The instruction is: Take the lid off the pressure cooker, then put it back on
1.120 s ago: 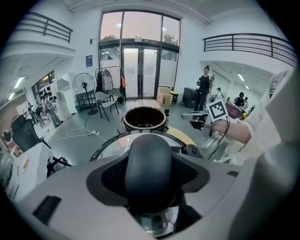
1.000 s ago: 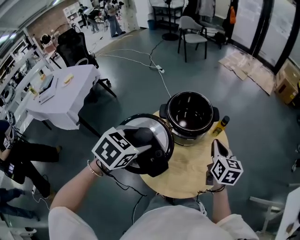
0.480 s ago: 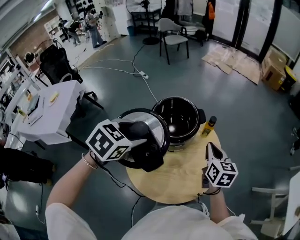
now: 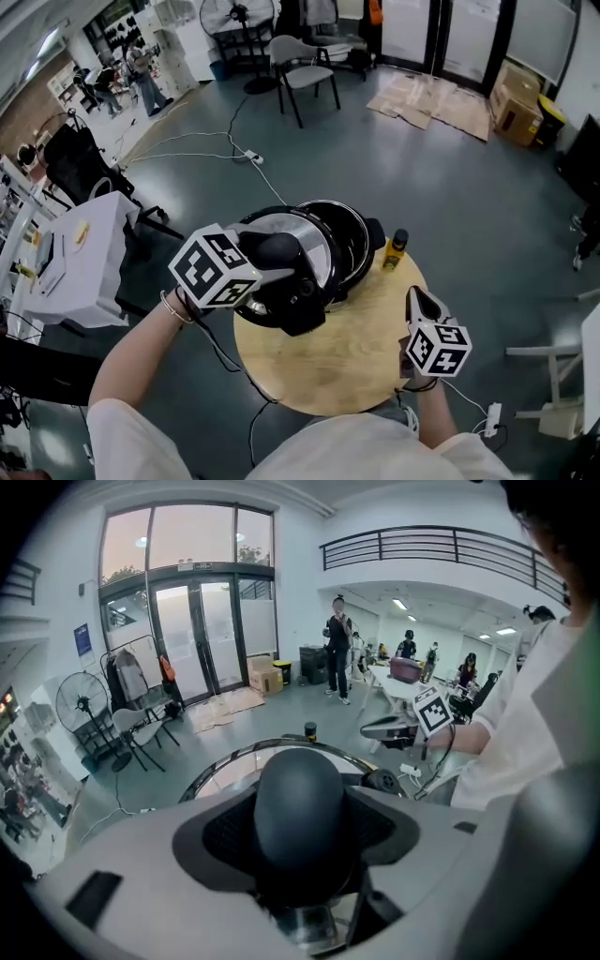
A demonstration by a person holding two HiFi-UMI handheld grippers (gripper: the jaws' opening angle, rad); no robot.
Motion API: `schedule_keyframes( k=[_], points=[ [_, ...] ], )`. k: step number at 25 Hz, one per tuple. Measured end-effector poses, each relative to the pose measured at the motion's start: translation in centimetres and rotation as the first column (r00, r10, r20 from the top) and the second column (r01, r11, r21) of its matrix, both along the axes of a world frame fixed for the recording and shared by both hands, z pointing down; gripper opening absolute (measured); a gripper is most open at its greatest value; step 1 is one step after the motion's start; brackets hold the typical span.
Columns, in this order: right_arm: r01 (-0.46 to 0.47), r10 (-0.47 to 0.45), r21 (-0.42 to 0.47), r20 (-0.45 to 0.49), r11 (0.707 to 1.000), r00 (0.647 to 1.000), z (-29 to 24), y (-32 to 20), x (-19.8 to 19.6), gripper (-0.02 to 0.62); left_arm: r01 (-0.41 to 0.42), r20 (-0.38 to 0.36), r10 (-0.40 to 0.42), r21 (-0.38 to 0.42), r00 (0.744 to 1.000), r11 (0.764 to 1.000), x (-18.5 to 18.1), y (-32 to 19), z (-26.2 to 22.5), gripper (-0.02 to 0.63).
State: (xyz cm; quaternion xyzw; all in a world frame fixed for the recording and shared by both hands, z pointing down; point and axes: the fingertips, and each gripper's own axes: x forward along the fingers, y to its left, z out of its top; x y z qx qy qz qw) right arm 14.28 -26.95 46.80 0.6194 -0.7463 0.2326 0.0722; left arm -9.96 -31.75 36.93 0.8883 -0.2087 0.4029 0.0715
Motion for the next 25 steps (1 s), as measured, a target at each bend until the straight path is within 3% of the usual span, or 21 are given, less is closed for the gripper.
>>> schedule_keyframes(
  k=[15, 25],
  points=[
    [-0.111, 0.112, -0.064, 0.024, 0.992, 0.993, 3.0, 0.6, 4.2, 0.002, -0.145, 0.007, 0.145, -0.011, 0.989, 0.989, 5.1, -4.4, 1.6, 0.275],
    [-0.115, 0.120, -0.104, 0.048, 0.988, 0.992, 5.2, 0.9, 4.4, 0.002, -0.220, 0.019, 0.220, -0.012, 0.975, 0.975, 7.1, -5.5, 3.4, 0.275]
  ],
)
